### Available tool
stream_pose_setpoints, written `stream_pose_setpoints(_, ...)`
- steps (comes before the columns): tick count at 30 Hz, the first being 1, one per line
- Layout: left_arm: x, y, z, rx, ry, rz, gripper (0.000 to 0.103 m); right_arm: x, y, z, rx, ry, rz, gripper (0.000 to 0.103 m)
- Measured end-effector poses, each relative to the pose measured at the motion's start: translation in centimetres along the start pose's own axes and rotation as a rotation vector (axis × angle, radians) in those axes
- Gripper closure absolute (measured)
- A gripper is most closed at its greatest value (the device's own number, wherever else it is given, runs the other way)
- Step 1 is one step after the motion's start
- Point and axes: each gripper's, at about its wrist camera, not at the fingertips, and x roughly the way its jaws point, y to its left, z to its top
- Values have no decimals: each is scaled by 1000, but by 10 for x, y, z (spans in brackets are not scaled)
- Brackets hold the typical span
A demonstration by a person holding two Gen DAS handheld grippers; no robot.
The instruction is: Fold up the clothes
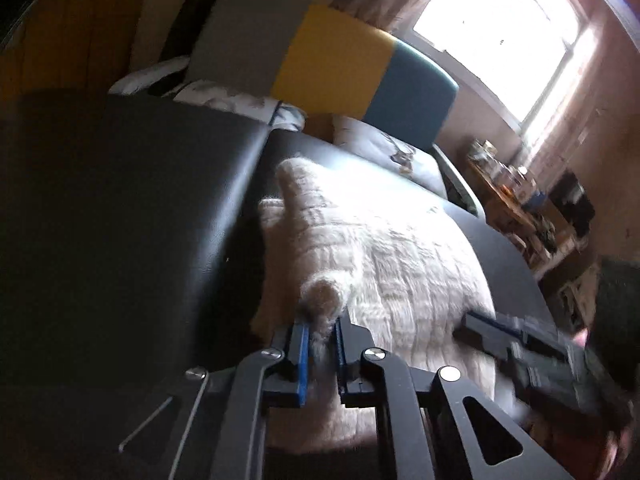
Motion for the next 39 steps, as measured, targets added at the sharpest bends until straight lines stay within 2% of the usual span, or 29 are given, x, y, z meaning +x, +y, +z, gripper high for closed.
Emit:
stream_pose_setpoints(2,-21,-5,-5,12,-29,-47,93,7,-10,12,19,-16,-22,76)
stream_pose_setpoints(4,-38,-2,-7,9,-61,-44,93,9,-17,16,54,-34,-2,76)
stream_pose_setpoints(6,-34,3,-11,21,-40,10,93,7,-15,12,56,-29,23,76)
stream_pose_setpoints(7,-22,12,-17,21,3,65,93,12,-11,9,40,-5,25,76)
stream_pose_setpoints(9,3,32,-33,-10,93,128,93,22,-3,3,7,43,28,75)
stream_pose_setpoints(11,6,39,-46,2,74,151,92,32,8,-6,-49,85,12,75)
stream_pose_setpoints(12,5,35,-49,39,55,172,92,35,13,-11,-85,99,-4,75)
stream_pose_setpoints(14,6,27,-53,102,30,214,92,33,23,-20,-154,93,-52,75)
stream_pose_setpoints(16,7,19,-55,152,17,255,92,36,25,-19,-165,99,-69,75)
stream_pose_setpoints(18,2,22,-53,127,12,236,90,36,25,-17,-163,105,-75,75)
stream_pose_setpoints(20,-6,26,-48,85,7,213,81,36,24,-16,-158,104,-77,75)
stream_pose_setpoints(22,-21,25,-37,58,-42,214,67,35,25,-15,-154,101,-81,75)
stream_pose_setpoints(23,-28,24,-31,46,-69,214,67,42,24,-12,-156,101,-84,75)
stream_pose_setpoints(24,-39,17,-25,51,-135,213,67,41,26,-13,-159,101,-87,75)
stream_pose_setpoints(28,-51,-17,-4,155,-267,221,64,37,28,-15,-143,95,-89,74)
stream_pose_setpoints(31,-29,-38,5,229,-226,214,58,45,30,-10,-146,97,-92,74)
stream_pose_setpoints(34,14,-34,6,302,-139,320,58,50,29,-7,-136,95,-87,73)
stream_pose_setpoints(36,53,-20,5,310,-50,381,57,49,29,-6,-131,97,-84,73)
stream_pose_setpoints(37,61,-13,3,301,-37,378,55,46,29,-3,-128,96,-81,73)
stream_pose_setpoints(38,61,-7,0,286,-57,366,53,42,29,0,-124,94,-77,74)
stream_pose_setpoints(39,60,-3,1,260,-56,358,43,38,28,4,-118,86,-74,74)
